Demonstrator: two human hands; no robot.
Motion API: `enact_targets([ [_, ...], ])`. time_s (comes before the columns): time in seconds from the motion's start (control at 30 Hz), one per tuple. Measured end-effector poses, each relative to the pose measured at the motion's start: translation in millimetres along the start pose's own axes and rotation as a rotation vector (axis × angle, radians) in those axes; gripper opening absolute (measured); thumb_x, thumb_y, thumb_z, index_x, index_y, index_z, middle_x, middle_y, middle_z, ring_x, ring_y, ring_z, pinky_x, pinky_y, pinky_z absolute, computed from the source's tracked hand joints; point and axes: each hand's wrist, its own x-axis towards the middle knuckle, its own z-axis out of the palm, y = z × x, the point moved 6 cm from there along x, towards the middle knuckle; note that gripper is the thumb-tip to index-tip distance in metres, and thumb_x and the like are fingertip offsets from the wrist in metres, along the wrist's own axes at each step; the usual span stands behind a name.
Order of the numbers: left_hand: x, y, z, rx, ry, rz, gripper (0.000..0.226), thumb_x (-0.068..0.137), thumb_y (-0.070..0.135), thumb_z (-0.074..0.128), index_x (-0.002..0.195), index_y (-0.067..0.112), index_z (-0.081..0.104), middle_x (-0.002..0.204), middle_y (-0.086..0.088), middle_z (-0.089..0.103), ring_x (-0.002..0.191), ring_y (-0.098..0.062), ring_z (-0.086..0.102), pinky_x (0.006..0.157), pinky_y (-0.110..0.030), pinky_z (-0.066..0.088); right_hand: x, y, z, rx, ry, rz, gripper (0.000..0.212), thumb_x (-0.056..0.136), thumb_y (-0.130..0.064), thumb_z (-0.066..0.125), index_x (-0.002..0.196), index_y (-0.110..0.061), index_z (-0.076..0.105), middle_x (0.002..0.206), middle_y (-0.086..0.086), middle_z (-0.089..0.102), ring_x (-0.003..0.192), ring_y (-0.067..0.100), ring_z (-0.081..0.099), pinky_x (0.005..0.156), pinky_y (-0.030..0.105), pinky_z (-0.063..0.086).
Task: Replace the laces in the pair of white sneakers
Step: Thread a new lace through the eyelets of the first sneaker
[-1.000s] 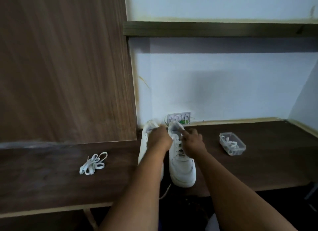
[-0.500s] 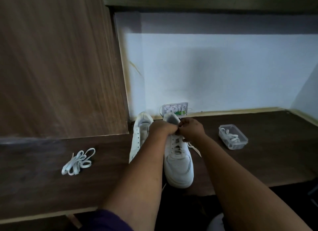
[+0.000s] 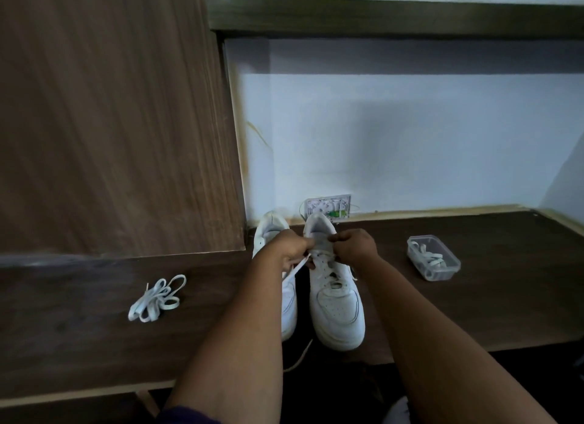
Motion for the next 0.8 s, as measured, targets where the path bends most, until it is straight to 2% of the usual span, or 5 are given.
enact_targets([
  [0.2, 2.4, 0.1, -20.0, -0.11, 0.242, 0.064, 0.011, 0.072, 0.0, 0.074, 0.069, -0.001, 0.064, 0.063, -0.011, 0.064, 0.053, -0.015, 0.063, 0.053, -0.021, 0.052, -6.4, -16.3, 10.3, -0.261, -0.111, -0.142, 0.026, 0.093, -0.02, 0.054, 0.114, -0.015, 0.069, 0.113, 0.008, 0.065, 0.105, 0.027, 0.06, 0.087, 0.029, 0.047],
  [0.3, 2.2, 8.7, -12.9, -0.013, 0.338, 0.083, 0.041, 0.062, 0.036, 0.067, 0.081, 0.0, 0.069, 0.088, -0.02, 0.073, 0.077, -0.029, 0.072, 0.073, -0.042, 0.061, -9.3, -19.4, 15.3, -0.398, -0.083, -0.168, 0.028, 0.095, -0.029, 0.048, 0.112, -0.019, 0.068, 0.118, 0.015, 0.061, 0.109, 0.033, 0.056, 0.094, 0.037, 0.045],
  [0.37, -13.3, 14.8, -8.1, 0.138, 0.389, 0.086, 0.06, 0.071, 0.055, 0.063, 0.099, 0.003, 0.07, 0.101, -0.014, 0.072, 0.093, -0.03, 0.069, 0.081, -0.035, 0.057, -8.4, -15.3, 15.8, -0.493, -0.052, -0.148, 0.029, 0.094, -0.032, 0.044, 0.112, -0.026, 0.066, 0.122, 0.012, 0.055, 0.115, 0.034, 0.049, 0.091, 0.04, 0.038],
  [0.57, -15.2, 16.7, 1.7, 0.356, 0.44, 0.09, 0.051, 0.088, 0.043, 0.062, 0.119, 0.003, 0.062, 0.115, -0.013, 0.066, 0.103, -0.026, 0.064, 0.077, -0.029, 0.05, -13.8, -21.9, 13.7, -0.582, -0.067, -0.092, 0.039, 0.097, -0.026, 0.039, 0.134, -0.031, 0.05, 0.137, 0.005, 0.035, 0.13, 0.032, 0.024, 0.1, 0.05, 0.03],
  [0.8, -11.7, 22.4, -0.4, 0.422, 0.45, 0.08, 0.052, 0.093, 0.044, 0.057, 0.123, 0.002, 0.058, 0.122, -0.015, 0.062, 0.112, -0.029, 0.06, 0.078, -0.029, 0.044, 5.6, -20.5, 26.3, -0.812, -0.236, -0.125, 0.04, 0.091, -0.028, 0.044, 0.13, -0.034, 0.049, 0.141, 0.008, 0.035, 0.134, 0.034, 0.026, 0.103, 0.057, 0.029],
])
